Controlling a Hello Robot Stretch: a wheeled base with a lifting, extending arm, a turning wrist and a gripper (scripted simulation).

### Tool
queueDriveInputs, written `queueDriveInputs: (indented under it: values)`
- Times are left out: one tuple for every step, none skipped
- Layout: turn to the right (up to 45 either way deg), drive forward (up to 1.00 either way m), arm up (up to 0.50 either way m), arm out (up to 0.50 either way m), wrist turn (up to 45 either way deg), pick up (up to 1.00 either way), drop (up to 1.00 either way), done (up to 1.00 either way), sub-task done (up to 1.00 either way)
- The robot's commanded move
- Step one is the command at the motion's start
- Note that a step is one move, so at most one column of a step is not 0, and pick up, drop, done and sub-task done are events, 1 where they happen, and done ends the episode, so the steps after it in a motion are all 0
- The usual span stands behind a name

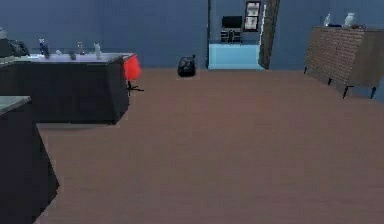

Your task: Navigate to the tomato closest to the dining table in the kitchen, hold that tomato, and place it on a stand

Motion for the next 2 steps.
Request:
queueDriveInputs:
  values:
    - [-45.0, 0.0, 0.0, 0.0, 0.0, 0.0, 0.0, 0.0, 0.0]
    - [-12.0, 0.0, 0.0, 0.0, 0.0, 0.0, 0.0, 0.0, 0.0]
